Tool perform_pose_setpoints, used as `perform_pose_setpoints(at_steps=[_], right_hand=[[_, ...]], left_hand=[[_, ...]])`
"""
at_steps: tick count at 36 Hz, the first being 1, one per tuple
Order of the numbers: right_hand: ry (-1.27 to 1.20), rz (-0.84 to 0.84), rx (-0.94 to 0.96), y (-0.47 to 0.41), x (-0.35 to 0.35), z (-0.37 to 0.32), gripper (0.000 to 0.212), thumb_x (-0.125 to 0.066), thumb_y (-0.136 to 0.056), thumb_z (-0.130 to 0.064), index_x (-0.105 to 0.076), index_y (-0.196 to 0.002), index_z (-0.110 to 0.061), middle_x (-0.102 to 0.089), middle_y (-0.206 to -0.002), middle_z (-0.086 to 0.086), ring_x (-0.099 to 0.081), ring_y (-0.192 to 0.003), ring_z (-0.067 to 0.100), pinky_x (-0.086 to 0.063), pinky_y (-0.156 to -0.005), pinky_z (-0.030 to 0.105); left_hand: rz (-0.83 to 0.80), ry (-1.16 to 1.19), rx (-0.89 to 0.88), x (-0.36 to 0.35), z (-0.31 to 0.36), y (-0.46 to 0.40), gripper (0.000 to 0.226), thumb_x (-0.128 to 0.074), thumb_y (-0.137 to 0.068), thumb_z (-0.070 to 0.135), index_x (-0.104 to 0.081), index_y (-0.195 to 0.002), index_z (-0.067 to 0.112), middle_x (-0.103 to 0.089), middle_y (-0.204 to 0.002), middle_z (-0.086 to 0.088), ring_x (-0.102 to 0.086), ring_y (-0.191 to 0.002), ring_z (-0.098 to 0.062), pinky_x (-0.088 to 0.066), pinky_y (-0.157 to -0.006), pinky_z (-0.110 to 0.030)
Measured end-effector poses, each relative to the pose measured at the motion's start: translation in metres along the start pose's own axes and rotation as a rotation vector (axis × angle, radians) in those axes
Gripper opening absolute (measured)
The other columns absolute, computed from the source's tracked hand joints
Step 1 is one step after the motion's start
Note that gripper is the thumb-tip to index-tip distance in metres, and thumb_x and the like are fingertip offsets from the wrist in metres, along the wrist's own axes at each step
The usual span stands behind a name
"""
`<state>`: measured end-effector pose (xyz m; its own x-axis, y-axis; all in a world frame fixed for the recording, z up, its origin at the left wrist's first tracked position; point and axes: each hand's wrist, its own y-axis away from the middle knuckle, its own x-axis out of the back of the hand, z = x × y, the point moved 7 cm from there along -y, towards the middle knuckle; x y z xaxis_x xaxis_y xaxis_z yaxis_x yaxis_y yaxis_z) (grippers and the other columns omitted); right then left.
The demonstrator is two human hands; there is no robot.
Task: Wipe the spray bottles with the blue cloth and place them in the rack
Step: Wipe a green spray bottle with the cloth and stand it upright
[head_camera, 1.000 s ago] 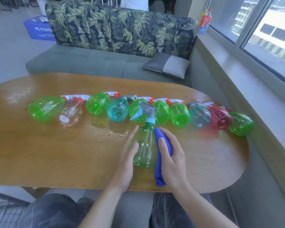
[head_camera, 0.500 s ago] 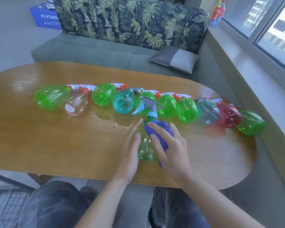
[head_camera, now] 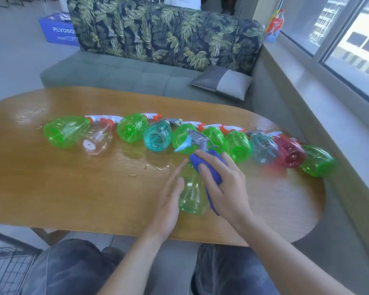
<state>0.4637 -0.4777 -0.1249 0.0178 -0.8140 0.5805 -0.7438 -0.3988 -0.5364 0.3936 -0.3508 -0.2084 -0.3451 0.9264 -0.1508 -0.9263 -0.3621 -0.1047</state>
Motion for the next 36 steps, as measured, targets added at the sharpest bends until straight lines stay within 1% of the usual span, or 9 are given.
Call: perform_pose_setpoints(at_steps=[3,11,16,20,22,25,28,32,36], right_hand=[[0.084,-0.048,-0.065,-0.01,-0.014,0.004,0.034,-0.048,-0.104,-0.051,-0.07,-0.128,-0.041,-0.058,-0.097,-0.004,-0.058,-0.079,0.016,-0.054,-0.075,0.041],[0.152,-0.1,0.169,0.006,-0.012,-0.011,0.032,-0.054,-0.103,-0.04,-0.073,-0.127,-0.032,-0.054,-0.098,-0.003,-0.058,-0.075,0.018,-0.054,-0.063,0.037],[0.139,-0.155,0.376,0.041,-0.016,-0.023,0.029,-0.055,-0.106,-0.035,-0.075,-0.126,-0.029,-0.045,-0.09,-0.001,-0.05,-0.076,0.016,-0.048,-0.056,0.035],[0.157,-0.221,0.542,0.064,-0.016,-0.029,0.027,-0.058,-0.106,-0.034,-0.076,-0.125,-0.028,-0.037,-0.089,-0.004,-0.041,-0.073,0.015,-0.038,-0.046,0.03],[0.164,-0.203,0.562,0.063,-0.012,-0.028,0.027,-0.057,-0.106,-0.035,-0.075,-0.126,-0.029,-0.041,-0.089,-0.002,-0.044,-0.074,0.014,-0.039,-0.047,0.029],[0.053,-0.082,0.419,0.046,0.0,-0.023,0.028,-0.055,-0.107,-0.035,-0.074,-0.127,-0.026,-0.058,-0.095,0.004,-0.055,-0.078,0.016,-0.052,-0.061,0.033],[-0.064,0.083,0.16,0.019,0.013,-0.011,0.029,-0.057,-0.105,-0.032,-0.074,-0.127,-0.023,-0.059,-0.106,-0.006,-0.059,-0.094,0.001,-0.049,-0.082,0.019],[-0.044,0.034,-0.052,0.0,-0.005,0.004,0.03,-0.054,-0.104,-0.041,-0.072,-0.128,-0.035,-0.055,-0.094,-0.005,-0.058,-0.085,0.01,-0.051,-0.08,0.031],[-0.016,0.022,-0.019,0.01,-0.015,0.001,0.032,-0.052,-0.104,-0.041,-0.073,-0.128,-0.033,-0.055,-0.096,-0.003,-0.058,-0.081,0.014,-0.053,-0.074,0.036]], left_hand=[[0.001,0.015,-0.01,-0.001,0.001,0.001,0.044,-0.043,-0.105,0.044,-0.05,-0.148,0.05,-0.048,-0.153,0.043,-0.034,-0.15,0.015,-0.031,-0.114,-0.012],[0.023,0.056,0.014,0.003,-0.005,0.0,0.036,-0.047,-0.113,0.035,-0.055,-0.146,0.044,-0.056,-0.148,0.038,-0.043,-0.146,0.013,-0.037,-0.11,-0.008],[0.017,0.063,0.029,0.007,-0.007,-0.001,0.045,-0.041,-0.112,0.039,-0.053,-0.155,0.038,-0.049,-0.16,0.03,-0.035,-0.155,0.003,-0.029,-0.127,-0.037],[0.032,0.02,-0.008,0.009,0.001,0.0,0.05,-0.039,-0.108,0.04,-0.051,-0.156,0.036,-0.047,-0.159,0.034,-0.032,-0.153,0.011,-0.024,-0.125,-0.026],[0.027,0.029,-0.014,0.007,0.001,0.001,0.049,-0.038,-0.109,0.04,-0.05,-0.156,0.037,-0.047,-0.16,0.032,-0.032,-0.154,0.008,-0.023,-0.129,-0.032],[0.014,0.055,0.009,0.006,-0.002,0.002,0.048,-0.043,-0.11,0.048,-0.052,-0.157,0.041,-0.047,-0.164,0.023,-0.033,-0.158,-0.004,-0.021,-0.133,-0.049],[0.015,0.015,0.016,0.005,-0.002,0.001,0.045,-0.042,-0.11,0.046,-0.053,-0.154,0.043,-0.049,-0.16,0.031,-0.034,-0.154,0.006,-0.024,-0.131,-0.037],[-0.012,-0.015,-0.006,0.001,-0.003,0.0,0.04,-0.04,-0.115,0.033,-0.051,-0.153,0.041,-0.049,-0.155,0.038,-0.034,-0.151,0.013,-0.027,-0.119,-0.019],[0.022,0.015,-0.005,0.003,-0.003,-0.002,0.045,-0.04,-0.109,0.039,-0.052,-0.153,0.04,-0.051,-0.156,0.033,-0.036,-0.152,0.01,-0.028,-0.124,-0.025]])
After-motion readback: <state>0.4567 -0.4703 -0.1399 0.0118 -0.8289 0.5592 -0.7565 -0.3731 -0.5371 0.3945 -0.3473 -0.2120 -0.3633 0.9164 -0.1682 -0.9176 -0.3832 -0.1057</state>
